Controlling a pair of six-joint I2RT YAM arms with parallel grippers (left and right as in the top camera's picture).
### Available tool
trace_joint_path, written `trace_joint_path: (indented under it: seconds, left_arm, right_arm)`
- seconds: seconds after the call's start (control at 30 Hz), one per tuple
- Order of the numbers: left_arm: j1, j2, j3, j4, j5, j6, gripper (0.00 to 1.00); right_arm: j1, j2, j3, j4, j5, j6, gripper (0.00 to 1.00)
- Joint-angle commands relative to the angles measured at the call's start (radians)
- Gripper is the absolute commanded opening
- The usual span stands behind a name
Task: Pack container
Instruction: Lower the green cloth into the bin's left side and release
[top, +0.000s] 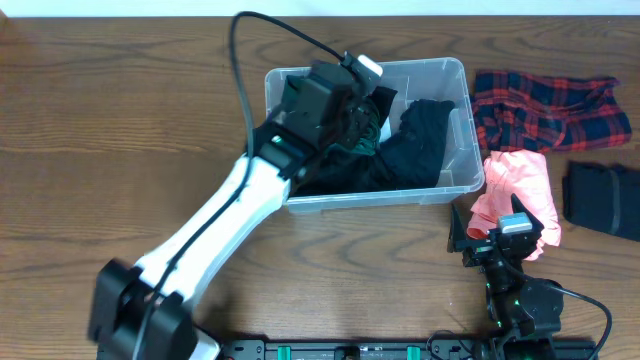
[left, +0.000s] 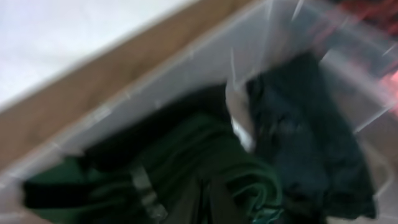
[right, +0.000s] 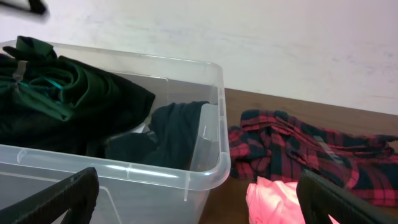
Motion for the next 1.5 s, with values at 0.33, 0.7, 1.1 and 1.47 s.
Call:
trace_joint_path:
  seconds: [0.33,0.7,1.1,1.47]
  left_arm:
    - [0.008,0.124,-0.001,-0.227,-0.014,-0.218,0.06]
    - [0.008,0.119,-0.001,-0.18,-0.005,-0.219,0.06]
    - [0.009,-0.051,0.044,-0.087,-0.016,-0.289,0.06]
    - [0.048,0.065,0.041,-0.069,-0.086,-0.289,0.06]
  right_arm:
    - [-0.009,-0.004,-0.002,-0.004,0.006,-0.006,0.99]
    - [-0.009,-0.003,-0.002,-0.004,0.006,-0.006,0.99]
    - [-0.009,-0.003,-0.002,-0.004,0.006,-0.006,0.99]
    - [-0.009,-0.003,-0.002,-0.004,0.006,-0.006,0.99]
